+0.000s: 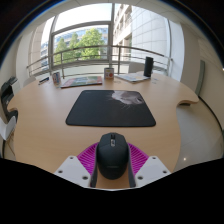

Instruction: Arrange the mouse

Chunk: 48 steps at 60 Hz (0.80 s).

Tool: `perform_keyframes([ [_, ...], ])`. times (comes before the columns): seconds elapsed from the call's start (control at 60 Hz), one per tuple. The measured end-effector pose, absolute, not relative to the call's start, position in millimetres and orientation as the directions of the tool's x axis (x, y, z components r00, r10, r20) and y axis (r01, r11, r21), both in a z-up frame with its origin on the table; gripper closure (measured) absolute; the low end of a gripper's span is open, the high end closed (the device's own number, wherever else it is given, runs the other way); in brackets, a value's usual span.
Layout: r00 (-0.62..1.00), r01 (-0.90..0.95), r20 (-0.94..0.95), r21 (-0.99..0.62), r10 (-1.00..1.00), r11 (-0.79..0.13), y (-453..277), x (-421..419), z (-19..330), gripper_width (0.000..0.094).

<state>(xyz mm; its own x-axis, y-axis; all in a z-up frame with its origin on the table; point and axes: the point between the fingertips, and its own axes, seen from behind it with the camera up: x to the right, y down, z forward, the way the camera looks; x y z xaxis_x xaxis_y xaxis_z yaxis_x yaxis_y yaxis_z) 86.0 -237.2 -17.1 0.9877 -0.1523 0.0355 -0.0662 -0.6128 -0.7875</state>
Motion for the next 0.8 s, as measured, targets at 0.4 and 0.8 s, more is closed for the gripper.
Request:
perform_keyframes([
  [0.4,0.994,-0.100,-0.110,-0.895,-0.003,-0.436,-170.7,66.0,155.9,0.0547],
  [0.8,0.996,-0.085,-0.058,-0.819,-0.066,-0.567,-21.2,97.4,45.9,0.0548],
])
